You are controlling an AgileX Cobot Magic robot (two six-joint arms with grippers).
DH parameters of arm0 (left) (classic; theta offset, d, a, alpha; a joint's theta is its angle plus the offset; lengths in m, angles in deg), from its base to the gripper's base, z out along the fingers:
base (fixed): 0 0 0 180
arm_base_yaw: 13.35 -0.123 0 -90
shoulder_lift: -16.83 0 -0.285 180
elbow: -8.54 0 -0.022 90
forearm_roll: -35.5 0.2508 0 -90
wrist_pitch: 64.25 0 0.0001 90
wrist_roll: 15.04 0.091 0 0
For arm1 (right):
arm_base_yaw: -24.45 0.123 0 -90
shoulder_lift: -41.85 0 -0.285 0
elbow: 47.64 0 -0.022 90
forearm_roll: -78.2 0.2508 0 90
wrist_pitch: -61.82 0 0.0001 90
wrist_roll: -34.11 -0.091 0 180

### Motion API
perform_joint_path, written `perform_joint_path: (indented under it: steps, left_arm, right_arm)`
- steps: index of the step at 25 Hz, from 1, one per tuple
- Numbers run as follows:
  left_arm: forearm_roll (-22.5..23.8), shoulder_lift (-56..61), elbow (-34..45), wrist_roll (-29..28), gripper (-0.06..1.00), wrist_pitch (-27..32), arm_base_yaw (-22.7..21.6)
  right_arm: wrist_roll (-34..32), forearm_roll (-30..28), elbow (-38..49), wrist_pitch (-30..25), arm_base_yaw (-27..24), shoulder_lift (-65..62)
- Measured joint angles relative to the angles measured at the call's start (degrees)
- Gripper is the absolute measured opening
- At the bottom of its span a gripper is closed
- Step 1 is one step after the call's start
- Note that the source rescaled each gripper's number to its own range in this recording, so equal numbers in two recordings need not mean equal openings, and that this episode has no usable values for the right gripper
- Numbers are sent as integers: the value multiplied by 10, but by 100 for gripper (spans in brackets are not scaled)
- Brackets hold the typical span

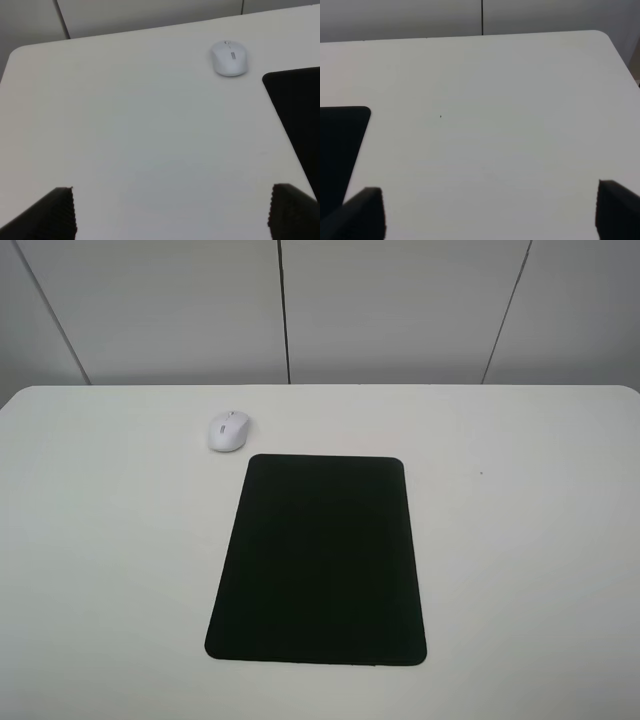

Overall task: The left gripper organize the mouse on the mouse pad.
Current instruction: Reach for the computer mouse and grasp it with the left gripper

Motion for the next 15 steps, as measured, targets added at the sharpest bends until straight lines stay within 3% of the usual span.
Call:
perform_joint_path:
  steps: [15]
  left_arm:
    - [0, 0, 0, 0, 100, 0, 0]
  right_arm:
    - [0, 0, 0, 0, 0, 0]
